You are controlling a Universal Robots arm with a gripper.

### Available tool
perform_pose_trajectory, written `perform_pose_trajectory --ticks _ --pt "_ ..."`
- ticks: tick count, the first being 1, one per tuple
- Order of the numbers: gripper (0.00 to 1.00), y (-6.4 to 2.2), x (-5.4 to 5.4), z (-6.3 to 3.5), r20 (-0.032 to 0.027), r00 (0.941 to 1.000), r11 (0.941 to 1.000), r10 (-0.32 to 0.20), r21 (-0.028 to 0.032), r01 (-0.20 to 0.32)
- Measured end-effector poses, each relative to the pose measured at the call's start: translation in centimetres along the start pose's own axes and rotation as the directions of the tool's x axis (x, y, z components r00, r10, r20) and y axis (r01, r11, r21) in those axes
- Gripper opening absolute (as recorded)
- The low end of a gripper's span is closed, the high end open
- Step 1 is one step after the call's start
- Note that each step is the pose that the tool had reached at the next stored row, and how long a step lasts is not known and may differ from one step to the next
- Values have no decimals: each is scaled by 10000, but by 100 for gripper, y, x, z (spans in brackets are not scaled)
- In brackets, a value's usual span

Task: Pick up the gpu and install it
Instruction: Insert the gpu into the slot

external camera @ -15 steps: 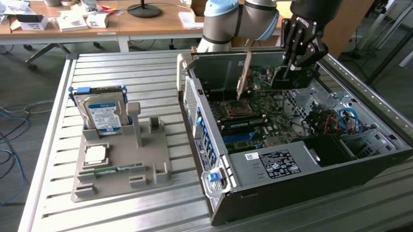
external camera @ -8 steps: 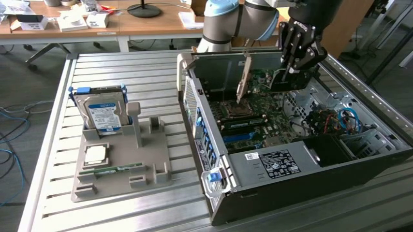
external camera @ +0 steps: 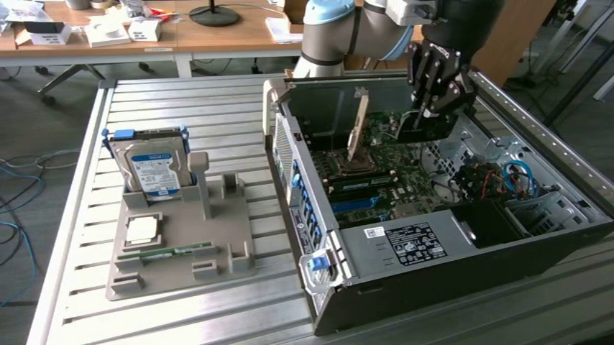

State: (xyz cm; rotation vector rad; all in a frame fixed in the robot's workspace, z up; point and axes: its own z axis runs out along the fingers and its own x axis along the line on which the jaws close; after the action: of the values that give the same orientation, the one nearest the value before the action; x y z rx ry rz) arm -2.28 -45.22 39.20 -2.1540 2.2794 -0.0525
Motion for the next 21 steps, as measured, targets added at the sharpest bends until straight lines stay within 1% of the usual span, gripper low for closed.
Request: perform_pose_trajectory --ticks 5,13,18,21 --pt "26 31 -1 91 17 9999 9999 -134 2 134" --pt "26 52 -3 233 48 9989 9989 -464 8 464" --pt "26 68 -4 294 48 9987 9987 -514 9 514" --pt "26 102 -5 329 50 9987 9987 -515 9 515"
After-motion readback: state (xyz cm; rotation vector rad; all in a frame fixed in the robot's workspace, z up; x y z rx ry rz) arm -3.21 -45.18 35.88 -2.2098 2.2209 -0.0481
